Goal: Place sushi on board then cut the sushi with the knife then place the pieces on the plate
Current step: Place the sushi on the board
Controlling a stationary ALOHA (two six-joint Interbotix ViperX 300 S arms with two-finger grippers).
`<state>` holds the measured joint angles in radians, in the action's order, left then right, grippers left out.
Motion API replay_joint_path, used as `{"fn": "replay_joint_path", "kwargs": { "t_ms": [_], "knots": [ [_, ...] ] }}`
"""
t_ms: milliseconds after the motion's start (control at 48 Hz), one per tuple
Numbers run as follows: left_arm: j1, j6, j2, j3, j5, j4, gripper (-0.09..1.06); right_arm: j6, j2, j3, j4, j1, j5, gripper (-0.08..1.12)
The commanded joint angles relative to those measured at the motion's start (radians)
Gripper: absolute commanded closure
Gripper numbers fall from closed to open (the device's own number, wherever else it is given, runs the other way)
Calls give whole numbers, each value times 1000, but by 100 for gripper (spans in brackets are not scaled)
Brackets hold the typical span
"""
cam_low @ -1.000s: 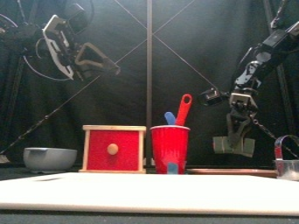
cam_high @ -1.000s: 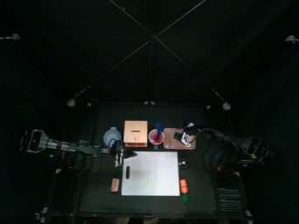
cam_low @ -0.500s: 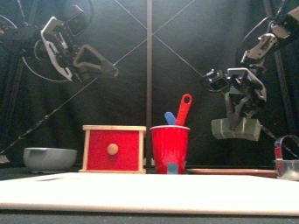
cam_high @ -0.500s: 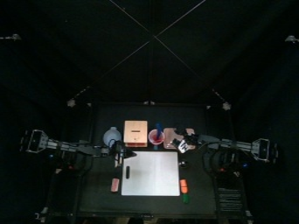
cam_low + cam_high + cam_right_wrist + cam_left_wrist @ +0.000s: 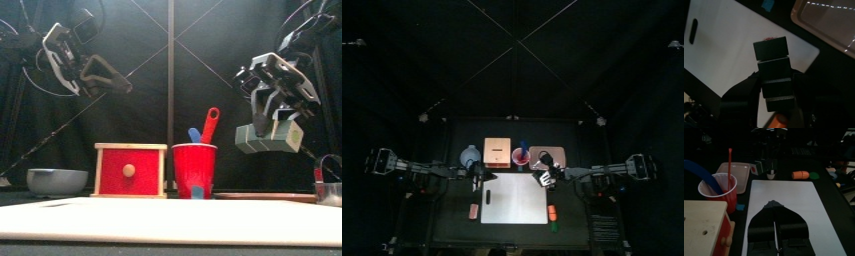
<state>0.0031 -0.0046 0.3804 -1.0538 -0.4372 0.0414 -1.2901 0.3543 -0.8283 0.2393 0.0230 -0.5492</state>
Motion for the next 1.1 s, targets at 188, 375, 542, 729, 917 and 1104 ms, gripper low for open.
{"fn": "replay_joint_path", "kwargs": {
  "t_ms": [188,375,542,729,917,1104],
  "knots": [
    [0,2,28,0,-3,2,98,-400,-94,83,241,123,-26,50],
    [0,0,41,-12,-3,2,98,-592,-172,172,314,186,-127,50],
    [0,2,52,-21,-2,2,98,-676,-249,268,302,216,-227,50],
    [0,2,58,-23,-3,2,98,-710,-348,368,232,222,-279,50],
    [0,2,60,-26,-2,2,98,-755,-440,449,179,233,-296,50],
    [2,5,60,-29,-2,0,98,-764,-520,520,137,238,-348,50]
  ]
}}
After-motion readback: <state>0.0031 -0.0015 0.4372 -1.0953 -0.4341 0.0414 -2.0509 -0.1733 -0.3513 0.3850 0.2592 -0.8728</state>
